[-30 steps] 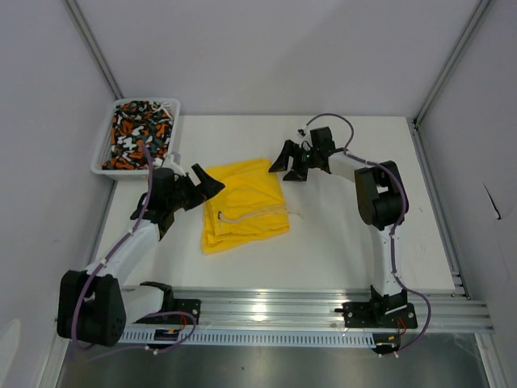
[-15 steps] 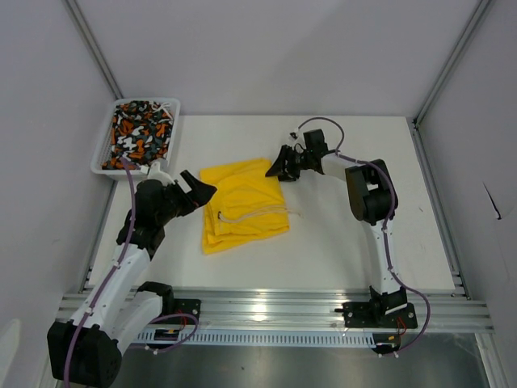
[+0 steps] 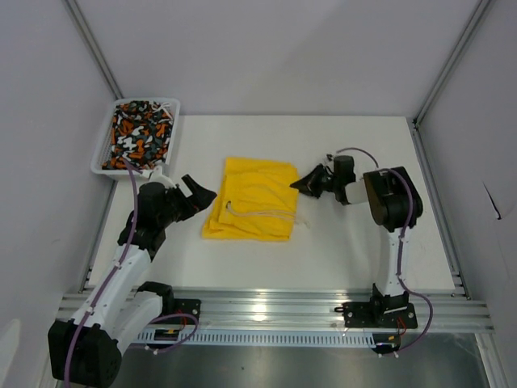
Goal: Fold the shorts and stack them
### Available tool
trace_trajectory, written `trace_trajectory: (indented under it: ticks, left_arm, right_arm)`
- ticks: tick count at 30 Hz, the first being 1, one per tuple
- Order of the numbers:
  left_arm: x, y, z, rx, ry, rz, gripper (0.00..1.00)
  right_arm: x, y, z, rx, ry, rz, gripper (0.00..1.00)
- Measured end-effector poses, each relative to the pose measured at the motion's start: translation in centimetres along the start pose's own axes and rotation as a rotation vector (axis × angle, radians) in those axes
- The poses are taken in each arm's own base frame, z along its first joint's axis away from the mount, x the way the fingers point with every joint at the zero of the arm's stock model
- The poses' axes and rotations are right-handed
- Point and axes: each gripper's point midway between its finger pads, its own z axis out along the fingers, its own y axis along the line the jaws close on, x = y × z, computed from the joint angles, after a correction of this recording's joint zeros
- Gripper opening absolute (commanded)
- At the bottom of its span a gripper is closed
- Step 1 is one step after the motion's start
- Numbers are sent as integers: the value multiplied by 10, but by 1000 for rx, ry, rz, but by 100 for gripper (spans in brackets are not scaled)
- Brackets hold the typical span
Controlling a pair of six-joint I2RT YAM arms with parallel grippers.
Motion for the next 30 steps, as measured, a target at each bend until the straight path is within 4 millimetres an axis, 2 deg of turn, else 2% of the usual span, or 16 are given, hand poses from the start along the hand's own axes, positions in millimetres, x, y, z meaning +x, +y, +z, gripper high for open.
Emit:
trace_trajectory:
  ticks: [2, 3, 4, 5, 6, 8, 9, 11, 12, 13, 15, 18, 21, 23, 26, 30]
  left_arm:
    - [1, 1, 0, -2, 2, -1, 99]
    - [2, 2, 1, -2, 3, -1, 99]
    - [4, 3, 1, -4, 5, -2, 99]
    - [5, 5, 2, -7, 9, -3, 99]
    - [7, 6, 2, -10, 12, -4, 99]
    - [8, 7, 2, -13, 16, -4, 99]
    - [8, 7, 2, -14, 16, -4, 99]
    - [8, 9, 2, -21, 14, 2, 99]
    - [8, 10, 2, -26, 14, 4, 99]
    - [8, 11, 2, -32, 15, 6, 99]
    - [10, 13, 2, -40, 20, 9, 99]
    - [13, 17, 2, -56, 31, 8, 99]
    - [14, 21, 2, -74, 35, 19, 99]
    - [15, 24, 1, -84, 36, 22, 99]
    - [16, 25, 1, -91, 41, 26, 99]
    - [16, 25, 1, -90, 43, 33, 99]
  right_arm:
    - [1, -19, -40, 60, -129, 81, 3]
    - [4, -23, -54, 85, -165, 109, 12]
    - [9, -23, -69, 108, -217, 119, 24]
    - [21, -18, -78, 127, -237, 116, 46]
    - [38, -8, -81, 138, -238, 96, 56]
    - [88, 18, -73, 158, -189, -1, 77]
    - [119, 31, -66, 160, -149, -59, 79]
    - [198, 50, -59, 141, -15, -163, 80]
    - [237, 49, -63, 139, 63, -192, 81]
    - [266, 41, -71, 152, 120, -205, 82]
    - [294, 11, -93, 222, 180, -187, 82]
    - [285, 9, -116, 250, 121, -195, 93]
    - [260, 22, -136, 250, 35, -249, 97]
    - [235, 31, -143, 245, -27, -261, 98]
    - [204, 36, -143, 272, -73, -280, 99]
    - [200, 27, -121, 332, 0, -305, 99]
